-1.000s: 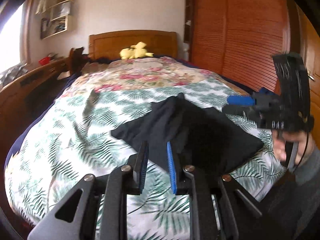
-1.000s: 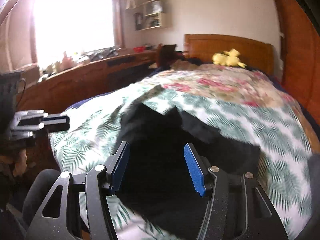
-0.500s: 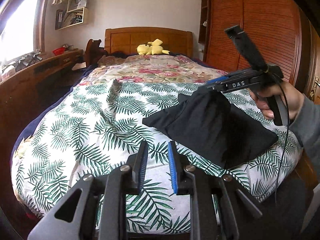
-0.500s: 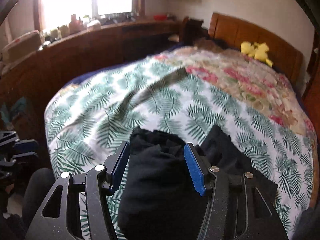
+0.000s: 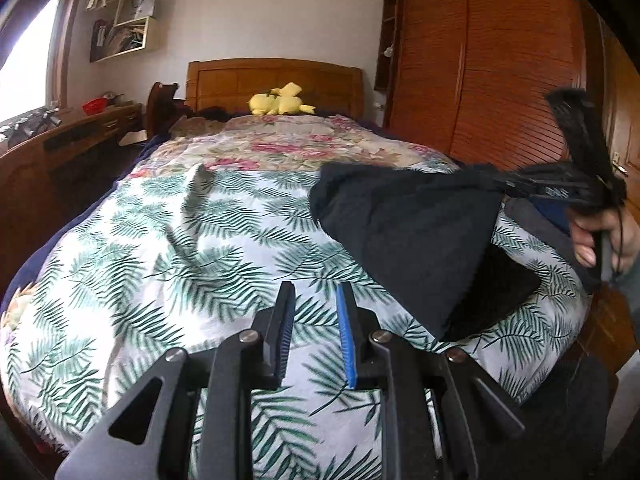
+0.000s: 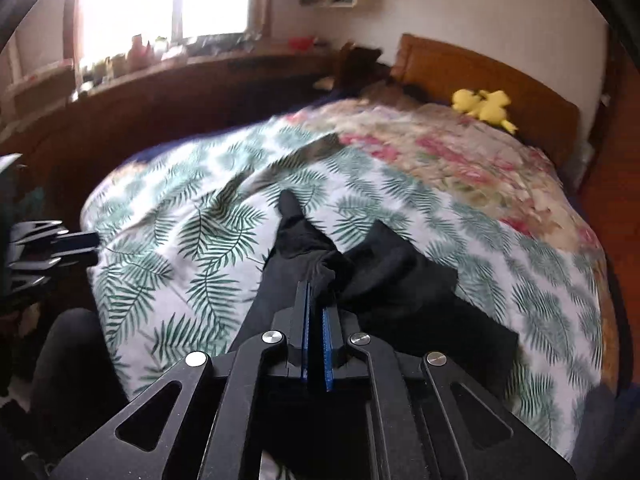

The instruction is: Fold large clothes

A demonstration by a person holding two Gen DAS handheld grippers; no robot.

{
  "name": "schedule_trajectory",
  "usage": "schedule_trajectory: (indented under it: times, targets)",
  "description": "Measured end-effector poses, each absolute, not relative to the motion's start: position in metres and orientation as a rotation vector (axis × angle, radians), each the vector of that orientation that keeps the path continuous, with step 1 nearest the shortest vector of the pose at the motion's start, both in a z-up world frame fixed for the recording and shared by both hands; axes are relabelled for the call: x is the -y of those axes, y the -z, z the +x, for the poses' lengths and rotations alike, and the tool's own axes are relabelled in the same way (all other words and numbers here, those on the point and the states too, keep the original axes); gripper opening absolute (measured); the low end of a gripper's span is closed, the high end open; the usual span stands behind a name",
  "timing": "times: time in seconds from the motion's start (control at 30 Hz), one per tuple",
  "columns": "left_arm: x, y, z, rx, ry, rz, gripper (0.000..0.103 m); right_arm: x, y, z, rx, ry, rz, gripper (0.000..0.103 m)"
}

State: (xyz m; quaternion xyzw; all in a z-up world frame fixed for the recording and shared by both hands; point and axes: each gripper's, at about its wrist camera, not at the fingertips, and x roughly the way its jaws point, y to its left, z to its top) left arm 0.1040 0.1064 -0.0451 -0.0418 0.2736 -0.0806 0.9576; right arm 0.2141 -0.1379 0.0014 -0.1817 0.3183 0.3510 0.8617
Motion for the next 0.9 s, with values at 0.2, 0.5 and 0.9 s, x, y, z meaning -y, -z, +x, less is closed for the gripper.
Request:
schedule_trajectory:
  times: [0.2, 0.5, 0.9]
  targets:
    - [-0.083, 0.045, 0.122, -0.548, 0.226, -0.08, 0.019, 0.238, -0.003, 0.188, -0.62, -0.5, -0.296, 0.002]
    - [-0.044, 0.047, 0.13, -0.56, 0.29, -0.059, 0.019, 0.316, 0.08, 0.18, -0.817, -0.274, -0.268, 0.002]
    - [-0.031, 0.046, 0.13, -0.559, 0.299, -0.052, 0.019, 0.302, 0.051, 0.171, -0.737, -0.268, -0.25, 0.027]
